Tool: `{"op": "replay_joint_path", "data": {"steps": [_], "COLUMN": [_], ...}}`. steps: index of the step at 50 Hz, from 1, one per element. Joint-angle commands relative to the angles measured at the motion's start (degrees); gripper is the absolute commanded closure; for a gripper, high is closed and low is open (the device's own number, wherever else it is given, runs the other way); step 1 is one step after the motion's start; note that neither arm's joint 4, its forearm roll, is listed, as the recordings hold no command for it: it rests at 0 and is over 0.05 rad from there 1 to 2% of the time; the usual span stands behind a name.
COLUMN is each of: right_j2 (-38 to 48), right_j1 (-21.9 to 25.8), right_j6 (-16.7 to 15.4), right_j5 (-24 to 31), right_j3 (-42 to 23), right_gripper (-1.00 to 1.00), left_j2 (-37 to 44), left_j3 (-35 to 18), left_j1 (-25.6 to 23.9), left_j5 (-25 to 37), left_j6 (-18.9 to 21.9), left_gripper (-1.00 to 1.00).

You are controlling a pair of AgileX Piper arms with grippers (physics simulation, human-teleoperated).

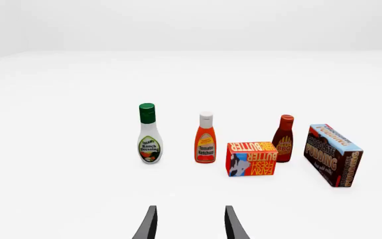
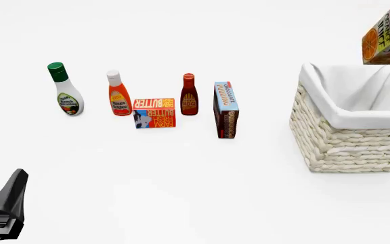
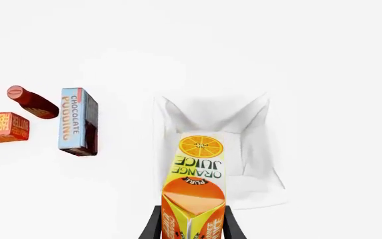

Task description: Pick the orange juice and place it in the basket.

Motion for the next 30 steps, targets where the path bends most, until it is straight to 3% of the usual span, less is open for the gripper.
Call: {"op": "replay_joint_path", "data": {"steps": [1, 14, 15, 18, 30], "right_j2": [1.62, 3.86, 4.21, 4.39, 5.80], "right_j1": [-0.70, -1.01, 0.13, -1.04, -2.16], "right_j6": [1.66, 2.34, 3.75, 2.25, 2.41], "right_j5": [0.00, 0.00, 0.00, 0.00, 0.00], "right_j3": [0.35, 0.10, 0.09, -0.04, 0.84], "right_gripper": [1.00, 1.00, 1.00, 1.00, 1.00], "left_j2": [-0.03, -0.04, -0.04, -0.03, -0.03], "left_j3": [0.05, 0.05, 0.06, 0.06, 0.05], "left_j1": [0.27, 0.28, 0.28, 0.28, 0.27], "left_j5": [-0.03, -0.04, -0.04, -0.03, -0.03], "left_j6": [0.02, 0.01, 0.01, 0.01, 0.02], "left_gripper": [-1.00, -1.00, -1.00, -1.00, -1.00]}}
